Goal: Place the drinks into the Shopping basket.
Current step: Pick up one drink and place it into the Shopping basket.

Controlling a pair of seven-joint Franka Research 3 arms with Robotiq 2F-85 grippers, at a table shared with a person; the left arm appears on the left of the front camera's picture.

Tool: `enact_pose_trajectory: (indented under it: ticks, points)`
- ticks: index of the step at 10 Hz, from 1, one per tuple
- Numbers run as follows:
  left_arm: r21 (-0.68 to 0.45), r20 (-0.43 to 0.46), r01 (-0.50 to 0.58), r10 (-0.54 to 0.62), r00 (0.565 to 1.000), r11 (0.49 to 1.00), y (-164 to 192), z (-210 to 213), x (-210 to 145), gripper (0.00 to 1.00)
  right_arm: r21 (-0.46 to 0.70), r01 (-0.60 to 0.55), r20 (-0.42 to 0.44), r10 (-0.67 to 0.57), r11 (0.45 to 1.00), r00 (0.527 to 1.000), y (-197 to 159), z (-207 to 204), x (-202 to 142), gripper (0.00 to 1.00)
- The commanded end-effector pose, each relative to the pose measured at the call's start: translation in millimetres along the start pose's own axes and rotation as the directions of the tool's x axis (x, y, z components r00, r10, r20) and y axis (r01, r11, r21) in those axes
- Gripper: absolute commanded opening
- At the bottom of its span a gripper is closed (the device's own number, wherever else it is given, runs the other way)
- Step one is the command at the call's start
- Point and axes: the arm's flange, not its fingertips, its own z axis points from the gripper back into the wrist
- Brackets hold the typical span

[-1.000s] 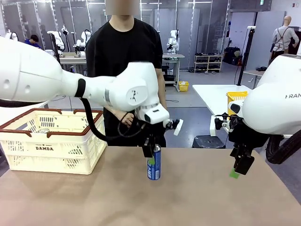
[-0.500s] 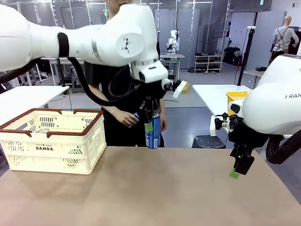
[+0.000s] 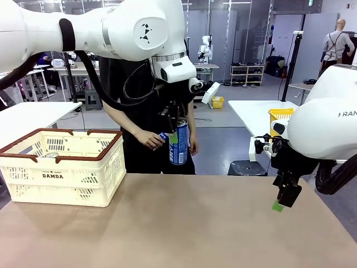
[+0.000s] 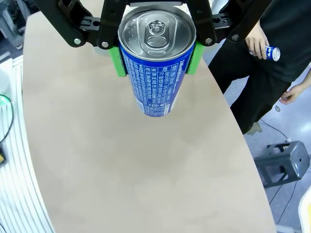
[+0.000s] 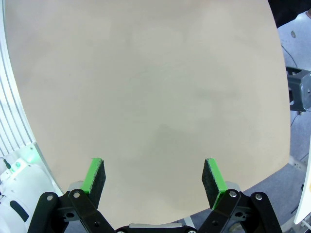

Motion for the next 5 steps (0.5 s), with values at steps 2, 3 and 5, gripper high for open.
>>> enact_pose_trajectory:
  ticks: [2,3,5]
  points:
    - [0.003,0.002,-0.011,0.011,1.000,1.000,-0.8,1.9,2.4,0.04,-0.002,0.002,-0.008,-0.002,1.000,1.000,-0.3,0.7,0.1,1.00]
    - [0.003,0.002,-0.011,0.011,1.000,1.000,-0.8,1.9,2.4,0.04,-0.002,0.002,-0.008,-0.002,1.000,1.000,-0.3,0.7,0.1,1.00]
    - [0.003,0.002,-0.011,0.011,1.000,1.000,-0.8,1.9,2.4,0.04,-0.002,0.002,-0.008,-0.002,1.000,1.000,-0.3,0.7,0.1,1.00]
